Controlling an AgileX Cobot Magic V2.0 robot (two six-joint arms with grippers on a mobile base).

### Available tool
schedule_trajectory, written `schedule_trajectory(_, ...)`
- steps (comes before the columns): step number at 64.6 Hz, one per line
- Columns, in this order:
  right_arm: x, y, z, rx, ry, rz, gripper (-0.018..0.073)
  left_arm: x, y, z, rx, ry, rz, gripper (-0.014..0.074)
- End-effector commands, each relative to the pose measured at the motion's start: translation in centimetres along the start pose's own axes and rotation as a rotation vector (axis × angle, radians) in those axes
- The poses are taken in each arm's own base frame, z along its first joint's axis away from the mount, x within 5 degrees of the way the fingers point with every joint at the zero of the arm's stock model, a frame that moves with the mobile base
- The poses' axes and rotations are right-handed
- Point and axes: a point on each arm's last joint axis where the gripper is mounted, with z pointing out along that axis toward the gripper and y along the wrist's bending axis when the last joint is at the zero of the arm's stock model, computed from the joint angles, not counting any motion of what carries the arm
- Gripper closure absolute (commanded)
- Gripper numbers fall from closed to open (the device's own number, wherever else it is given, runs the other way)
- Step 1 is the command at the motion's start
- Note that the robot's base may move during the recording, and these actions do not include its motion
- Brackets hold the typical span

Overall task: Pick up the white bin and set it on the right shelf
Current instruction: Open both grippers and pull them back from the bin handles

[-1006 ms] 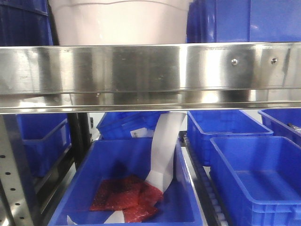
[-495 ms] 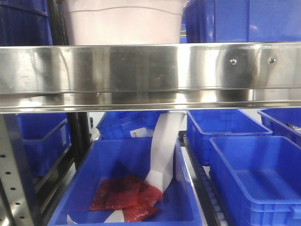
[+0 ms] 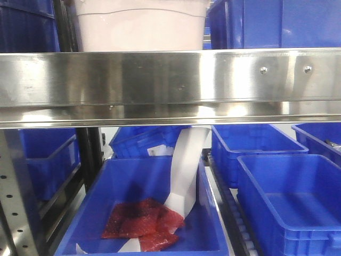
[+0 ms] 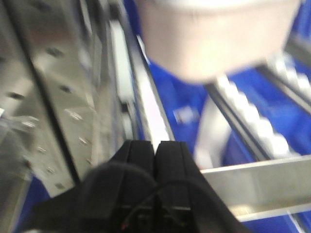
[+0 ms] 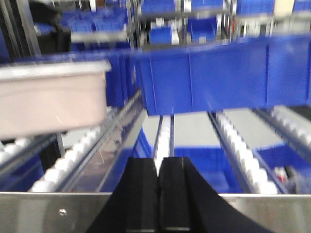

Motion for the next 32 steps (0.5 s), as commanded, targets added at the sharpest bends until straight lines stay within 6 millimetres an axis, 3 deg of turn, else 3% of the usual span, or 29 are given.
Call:
schedule_trajectory(1, -1.4, -0.1, -1.9, 0.029, -0.130, -0.006, 0.0482, -1.1, 0.3, -2.4, -0.058, -0.210, -0.010, 0.0713)
schedule_trajectory(6, -1.9, 0.0, -3.1, 0.024, -0.195, -0.009, 0.0482, -0.7, 0.1, -4.6, -0.066, -0.286, 0.006, 0.0713)
schedule_trajectory(15, -2.2, -0.2, -3.8, 0.042, -0.246, -0.008, 0.0482, -0.4, -0.1, -6.6, -0.072, -0.353, 0.028, 0.0713)
schedule_trajectory(32, -2.2, -0.1, -3.8, 0.038, -0.242, -0.007, 0.0482, -0.4, -0.2, -7.1, -0.069, -0.367, 0.026, 0.0713)
